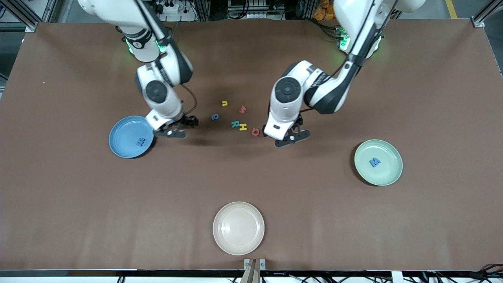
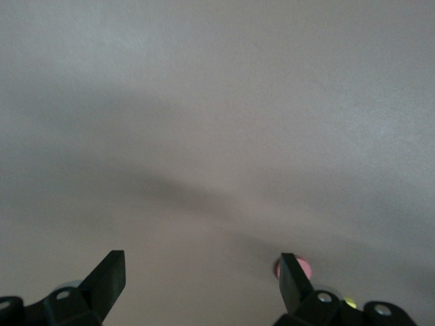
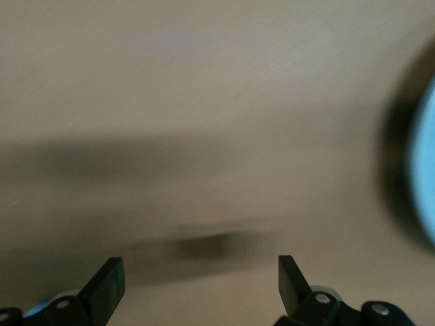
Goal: Sort upper and lower case letters into plates
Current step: 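Move the left gripper back to the letters while the right returns too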
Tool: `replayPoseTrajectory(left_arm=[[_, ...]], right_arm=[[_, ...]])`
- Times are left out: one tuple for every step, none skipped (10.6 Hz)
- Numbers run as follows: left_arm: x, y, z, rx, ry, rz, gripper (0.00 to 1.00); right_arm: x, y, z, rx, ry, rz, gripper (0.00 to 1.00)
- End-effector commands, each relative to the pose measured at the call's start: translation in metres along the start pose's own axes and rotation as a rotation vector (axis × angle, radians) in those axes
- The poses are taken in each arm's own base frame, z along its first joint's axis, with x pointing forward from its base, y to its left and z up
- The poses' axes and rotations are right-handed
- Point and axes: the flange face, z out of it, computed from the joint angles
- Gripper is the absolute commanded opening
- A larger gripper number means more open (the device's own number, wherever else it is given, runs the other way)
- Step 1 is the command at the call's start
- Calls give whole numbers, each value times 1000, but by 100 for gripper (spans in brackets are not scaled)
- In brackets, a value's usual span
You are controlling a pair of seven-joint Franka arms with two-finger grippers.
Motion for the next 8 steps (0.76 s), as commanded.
replayPoseTrajectory(left_arm=[[1, 12, 7, -23, -43, -119, 100], [-2, 15, 9, -34, -62, -158, 100], [-6, 18, 15, -42, -63, -178, 100], [-14, 23, 33, -28, -61, -202, 100], [-25, 29, 51, -17, -51, -216, 100], [-24, 29, 57, -7, -43, -234, 100], [-25, 35, 60, -13, -45, -255, 100], [-31, 46, 67, -14, -48, -285, 100]], right_arm=[[-22, -16, -2, 6, 7, 21, 100], [-25, -19, 3, 1, 5, 11, 100], [-24, -22, 6, 12, 24, 8, 100], [-28, -30, 17, 21, 32, -1, 100], [-33, -39, 23, 65, 21, 39, 100], [-40, -47, 25, 76, 10, 39, 100], [-45, -52, 25, 77, 10, 30, 100], [-54, -60, 25, 76, 9, 26, 100]])
